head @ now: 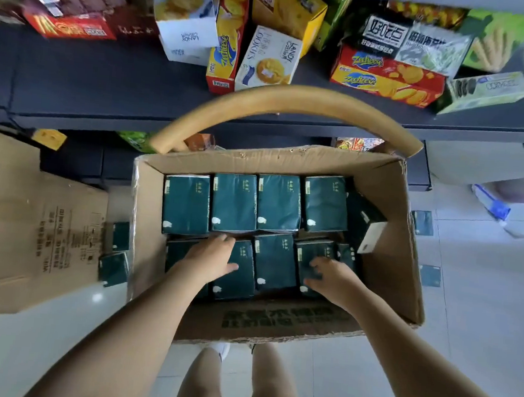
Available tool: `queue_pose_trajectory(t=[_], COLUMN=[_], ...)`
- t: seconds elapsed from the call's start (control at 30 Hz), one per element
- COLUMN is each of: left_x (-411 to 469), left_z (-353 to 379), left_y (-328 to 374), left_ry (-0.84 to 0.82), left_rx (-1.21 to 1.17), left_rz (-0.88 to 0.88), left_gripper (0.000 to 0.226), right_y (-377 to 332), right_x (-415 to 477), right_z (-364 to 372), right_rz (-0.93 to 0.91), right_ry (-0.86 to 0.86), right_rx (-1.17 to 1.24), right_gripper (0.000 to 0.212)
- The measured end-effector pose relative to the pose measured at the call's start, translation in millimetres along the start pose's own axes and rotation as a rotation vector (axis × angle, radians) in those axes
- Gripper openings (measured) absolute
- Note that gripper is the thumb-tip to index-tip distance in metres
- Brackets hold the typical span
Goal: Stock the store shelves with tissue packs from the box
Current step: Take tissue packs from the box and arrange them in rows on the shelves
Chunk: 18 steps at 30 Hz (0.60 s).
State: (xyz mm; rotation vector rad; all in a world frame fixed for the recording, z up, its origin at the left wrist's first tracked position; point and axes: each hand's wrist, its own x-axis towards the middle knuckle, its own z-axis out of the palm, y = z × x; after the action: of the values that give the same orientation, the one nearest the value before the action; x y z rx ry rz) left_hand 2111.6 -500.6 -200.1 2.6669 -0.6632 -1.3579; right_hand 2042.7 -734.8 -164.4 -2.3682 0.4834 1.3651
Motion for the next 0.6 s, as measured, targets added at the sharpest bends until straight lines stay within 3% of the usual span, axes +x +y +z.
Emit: queue_pose_trajectory(t=[0.13, 0.4, 0.6], left_x=[7, -8, -37], left_z=[10, -4, -8], left_y=[-1, -4, -8], left_ry=[0.036, -0.018, 0.132], left_rx=[0.006, -0.107, -0.505], left_rz=[-0.029, -0.072, -0.301], left_gripper=[0.063, 0.037, 0.038], right_y=[6, 6, -16], right_x=[8, 10, 21], right_z=[4, 16, 20], right_rz=[0.019, 0.023, 0.038], right_ry=[-0.031, 0.03, 0.086], right_rx=[0.129, 0.282, 0.433], right_gripper=[0.06, 0.055, 0.051])
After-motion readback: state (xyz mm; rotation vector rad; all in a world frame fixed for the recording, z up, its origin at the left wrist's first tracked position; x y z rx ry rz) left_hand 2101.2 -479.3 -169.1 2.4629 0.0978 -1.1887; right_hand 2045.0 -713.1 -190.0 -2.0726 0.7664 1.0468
